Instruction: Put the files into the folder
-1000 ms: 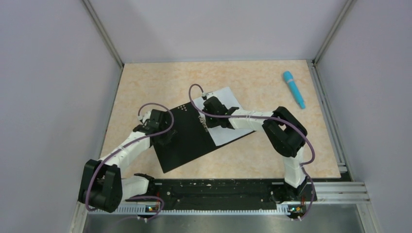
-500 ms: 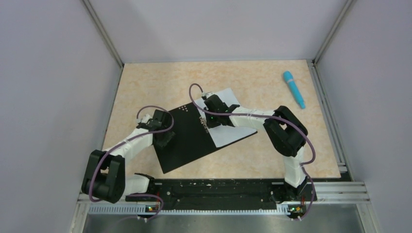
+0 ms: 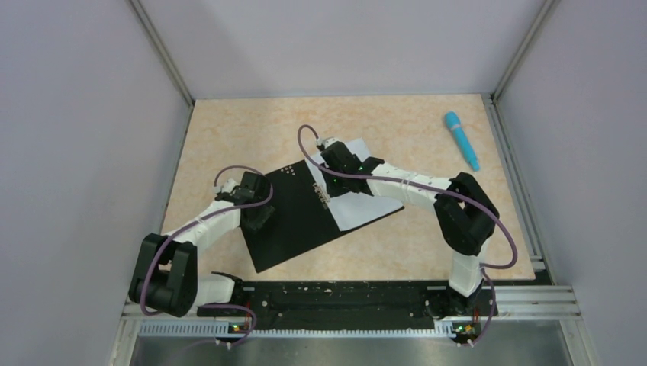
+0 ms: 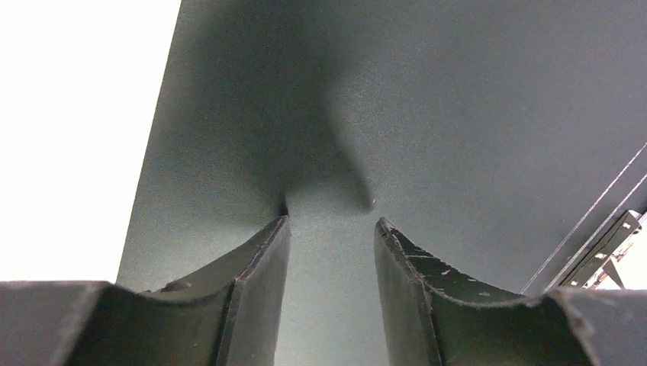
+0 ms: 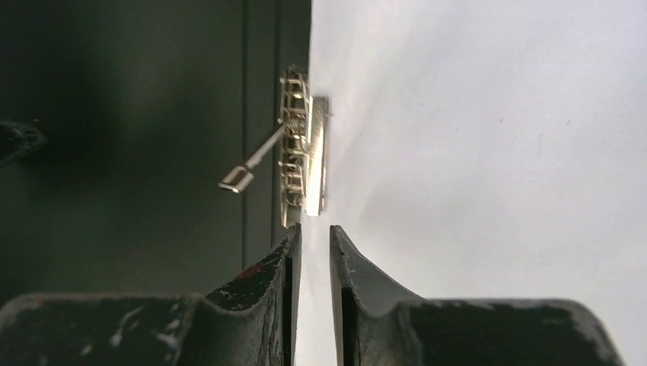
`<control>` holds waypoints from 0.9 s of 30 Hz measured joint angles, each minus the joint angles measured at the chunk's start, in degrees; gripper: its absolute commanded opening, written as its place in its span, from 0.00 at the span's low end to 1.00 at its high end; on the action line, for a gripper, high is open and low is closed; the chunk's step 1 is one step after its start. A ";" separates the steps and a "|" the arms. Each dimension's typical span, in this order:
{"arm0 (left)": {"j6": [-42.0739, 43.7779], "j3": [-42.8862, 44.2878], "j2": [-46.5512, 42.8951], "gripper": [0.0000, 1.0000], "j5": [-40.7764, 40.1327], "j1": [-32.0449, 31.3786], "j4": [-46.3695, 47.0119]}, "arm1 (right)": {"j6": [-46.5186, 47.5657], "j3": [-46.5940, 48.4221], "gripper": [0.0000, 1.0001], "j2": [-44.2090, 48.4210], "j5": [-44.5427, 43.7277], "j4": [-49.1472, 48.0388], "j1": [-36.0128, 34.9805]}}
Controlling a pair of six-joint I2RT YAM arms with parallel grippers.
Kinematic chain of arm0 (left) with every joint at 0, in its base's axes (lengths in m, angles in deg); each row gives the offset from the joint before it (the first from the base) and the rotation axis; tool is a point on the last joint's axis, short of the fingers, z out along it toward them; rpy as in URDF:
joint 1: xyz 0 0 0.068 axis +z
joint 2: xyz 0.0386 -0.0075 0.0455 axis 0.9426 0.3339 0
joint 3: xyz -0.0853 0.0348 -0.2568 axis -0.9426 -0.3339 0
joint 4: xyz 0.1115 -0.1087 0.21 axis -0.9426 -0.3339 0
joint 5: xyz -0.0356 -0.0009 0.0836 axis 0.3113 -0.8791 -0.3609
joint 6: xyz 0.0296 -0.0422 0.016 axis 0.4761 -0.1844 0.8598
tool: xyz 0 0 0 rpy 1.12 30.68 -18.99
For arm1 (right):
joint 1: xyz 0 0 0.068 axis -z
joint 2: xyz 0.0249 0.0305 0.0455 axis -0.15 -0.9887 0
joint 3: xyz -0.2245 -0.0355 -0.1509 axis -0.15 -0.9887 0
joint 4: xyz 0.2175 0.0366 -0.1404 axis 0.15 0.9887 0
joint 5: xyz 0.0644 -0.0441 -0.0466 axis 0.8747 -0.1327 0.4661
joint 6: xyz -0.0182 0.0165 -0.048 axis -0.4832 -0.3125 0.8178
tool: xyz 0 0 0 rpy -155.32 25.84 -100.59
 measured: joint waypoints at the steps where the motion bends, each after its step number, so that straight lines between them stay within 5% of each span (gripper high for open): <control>1: -0.02 0.02 0.02 0.50 -0.04 0.00 0.04 | 0.46 0.90 0.21 0.22 -0.85 0.57 -0.50; 27: -0.42 0.00 0.00 0.50 -0.11 0.00 0.04 | 15.13 19.87 0.22 -10.86 -14.67 11.82 -10.03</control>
